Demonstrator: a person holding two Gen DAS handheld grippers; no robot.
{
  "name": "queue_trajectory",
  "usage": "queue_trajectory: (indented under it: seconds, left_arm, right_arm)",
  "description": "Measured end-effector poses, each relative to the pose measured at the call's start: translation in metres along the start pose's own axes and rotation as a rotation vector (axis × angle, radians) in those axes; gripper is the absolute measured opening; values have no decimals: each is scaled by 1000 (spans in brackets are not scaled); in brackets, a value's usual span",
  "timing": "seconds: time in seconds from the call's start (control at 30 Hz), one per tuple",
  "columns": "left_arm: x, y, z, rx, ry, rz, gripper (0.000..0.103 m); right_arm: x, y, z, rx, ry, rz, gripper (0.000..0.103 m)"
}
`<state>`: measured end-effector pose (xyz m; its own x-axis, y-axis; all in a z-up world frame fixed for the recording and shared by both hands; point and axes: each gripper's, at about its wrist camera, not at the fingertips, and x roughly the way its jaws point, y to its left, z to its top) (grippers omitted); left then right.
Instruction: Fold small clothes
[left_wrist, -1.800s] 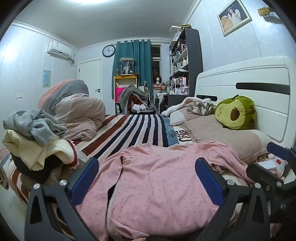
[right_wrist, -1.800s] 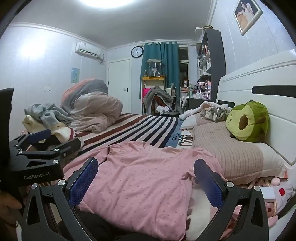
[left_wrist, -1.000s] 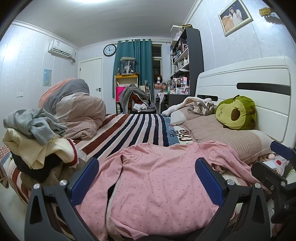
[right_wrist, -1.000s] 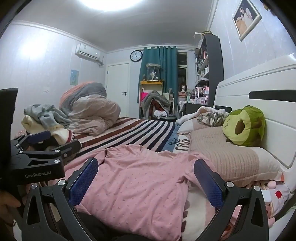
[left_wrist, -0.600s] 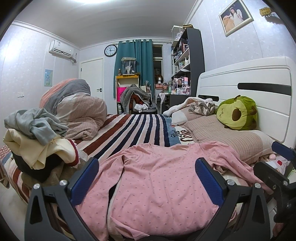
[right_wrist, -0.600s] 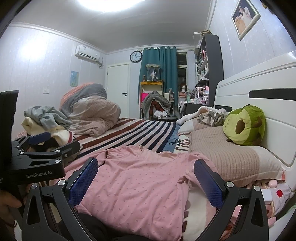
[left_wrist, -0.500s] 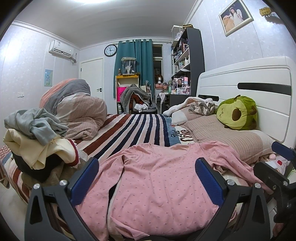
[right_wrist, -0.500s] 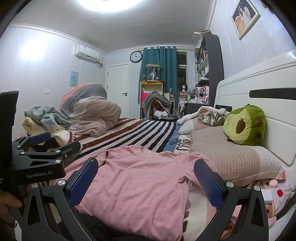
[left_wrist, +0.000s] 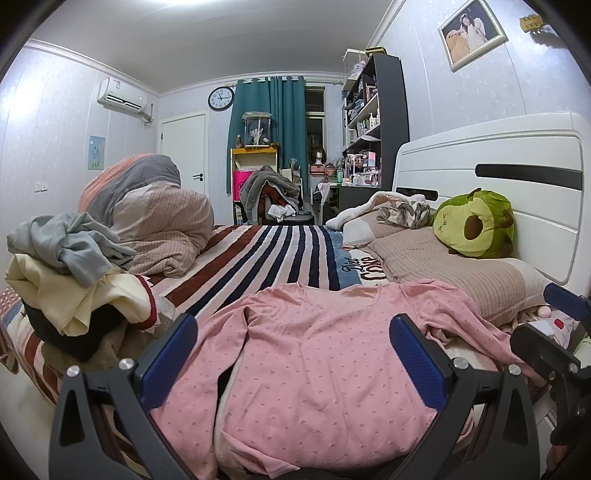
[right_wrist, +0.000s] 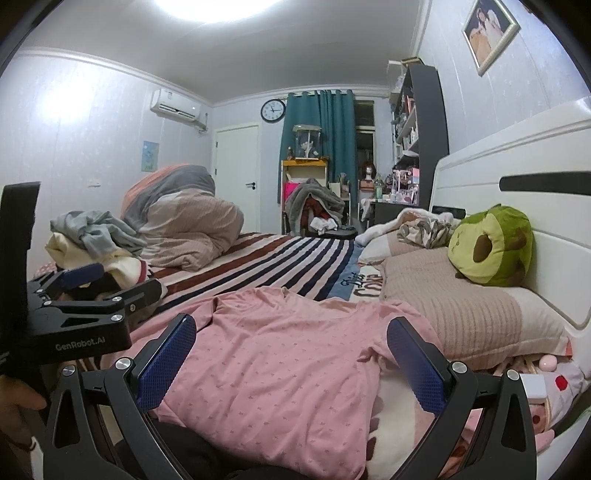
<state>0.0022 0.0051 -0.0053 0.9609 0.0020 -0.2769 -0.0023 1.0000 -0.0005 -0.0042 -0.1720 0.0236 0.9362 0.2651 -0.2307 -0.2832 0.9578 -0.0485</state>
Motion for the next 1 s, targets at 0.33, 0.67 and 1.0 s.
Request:
queue_trajectory:
  seconds: [0.33, 0.67, 1.0]
  left_arm:
    - [1, 2, 0, 0, -1, -3, 102]
    - [0, 3, 1, -3, 8, -7, 102]
    - [5, 16, -3, -3, 2, 9, 102]
  right_arm:
    - [0, 0, -3, 13, -2, 7, 102]
    - [5, -6, -2, 24, 14, -6, 102]
    - [11, 5, -2, -12, 19, -25, 102]
